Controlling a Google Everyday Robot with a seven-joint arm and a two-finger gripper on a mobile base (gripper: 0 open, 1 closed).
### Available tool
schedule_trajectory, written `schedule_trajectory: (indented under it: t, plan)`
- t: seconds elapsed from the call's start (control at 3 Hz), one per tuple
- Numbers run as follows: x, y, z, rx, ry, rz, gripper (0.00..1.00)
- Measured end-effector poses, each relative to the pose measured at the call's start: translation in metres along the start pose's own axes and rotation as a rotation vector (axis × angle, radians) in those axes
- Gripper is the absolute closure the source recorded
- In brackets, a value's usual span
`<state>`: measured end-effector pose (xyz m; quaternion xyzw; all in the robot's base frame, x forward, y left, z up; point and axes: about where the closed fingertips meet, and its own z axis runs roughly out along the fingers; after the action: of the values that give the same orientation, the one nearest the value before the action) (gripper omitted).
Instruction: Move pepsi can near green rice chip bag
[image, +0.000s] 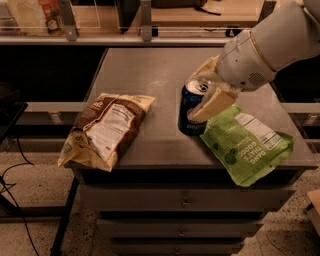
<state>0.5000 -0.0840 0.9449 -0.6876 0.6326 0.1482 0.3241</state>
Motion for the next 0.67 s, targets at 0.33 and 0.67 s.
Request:
schedule_trajectory:
  t: [0.33,0.67]
  plan:
    - [0.009,0.005,0.020,-0.037,0.017,-0.003,1.00]
    - [0.019,0.010,0.033,-0.052,0.031,-0.013,0.83]
